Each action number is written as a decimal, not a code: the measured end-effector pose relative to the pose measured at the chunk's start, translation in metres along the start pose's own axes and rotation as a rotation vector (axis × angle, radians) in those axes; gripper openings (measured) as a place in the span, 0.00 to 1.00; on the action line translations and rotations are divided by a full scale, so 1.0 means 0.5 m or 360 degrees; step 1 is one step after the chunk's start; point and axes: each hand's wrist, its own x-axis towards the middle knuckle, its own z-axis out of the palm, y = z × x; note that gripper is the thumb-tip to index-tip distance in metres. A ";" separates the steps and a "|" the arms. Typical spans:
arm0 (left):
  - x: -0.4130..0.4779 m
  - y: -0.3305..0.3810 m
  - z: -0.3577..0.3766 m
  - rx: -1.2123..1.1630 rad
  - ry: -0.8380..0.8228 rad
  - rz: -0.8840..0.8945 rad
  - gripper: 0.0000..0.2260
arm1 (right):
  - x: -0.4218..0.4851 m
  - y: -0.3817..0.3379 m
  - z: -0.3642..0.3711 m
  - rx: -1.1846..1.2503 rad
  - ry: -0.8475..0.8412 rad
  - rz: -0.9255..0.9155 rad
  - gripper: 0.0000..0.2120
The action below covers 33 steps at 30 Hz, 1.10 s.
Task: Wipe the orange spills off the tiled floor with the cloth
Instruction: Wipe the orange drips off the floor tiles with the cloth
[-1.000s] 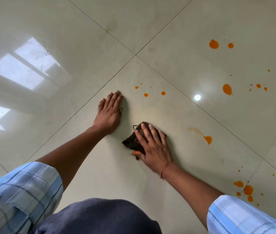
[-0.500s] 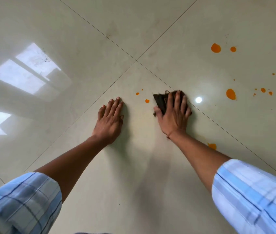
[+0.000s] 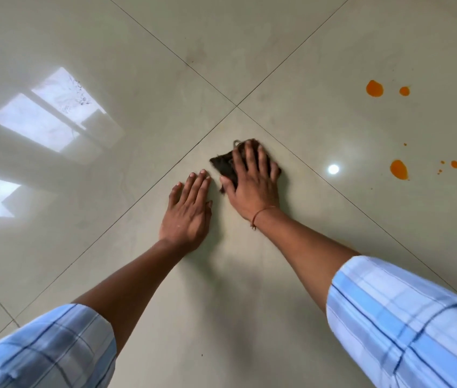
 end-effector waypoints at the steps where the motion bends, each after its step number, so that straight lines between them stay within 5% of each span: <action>1: -0.001 -0.001 -0.001 -0.0008 0.0012 -0.0013 0.26 | -0.024 -0.004 0.003 -0.0020 -0.0017 -0.0153 0.33; 5: -0.003 0.008 -0.012 -0.0099 0.0002 -0.0080 0.27 | -0.133 0.098 -0.010 -0.0107 -0.0107 -0.0595 0.32; 10: -0.001 0.011 -0.010 -0.0084 0.0054 -0.0083 0.27 | 0.001 0.044 -0.017 -0.0060 -0.0021 -0.0043 0.33; 16: -0.002 0.006 -0.007 -0.0065 0.0050 -0.0223 0.28 | -0.132 0.079 -0.006 -0.0154 -0.0109 -0.0802 0.31; 22: -0.003 0.006 -0.004 -0.0086 0.0026 -0.0214 0.29 | -0.063 0.001 -0.007 -0.0055 -0.0009 -0.0235 0.30; 28: -0.002 0.004 -0.007 -0.0085 0.0027 -0.0209 0.28 | -0.199 0.092 -0.002 -0.0143 -0.0125 -0.0800 0.30; 33: 0.001 0.006 -0.002 -0.0092 0.0072 -0.0216 0.27 | -0.111 0.046 -0.010 0.0003 0.0015 -0.0012 0.29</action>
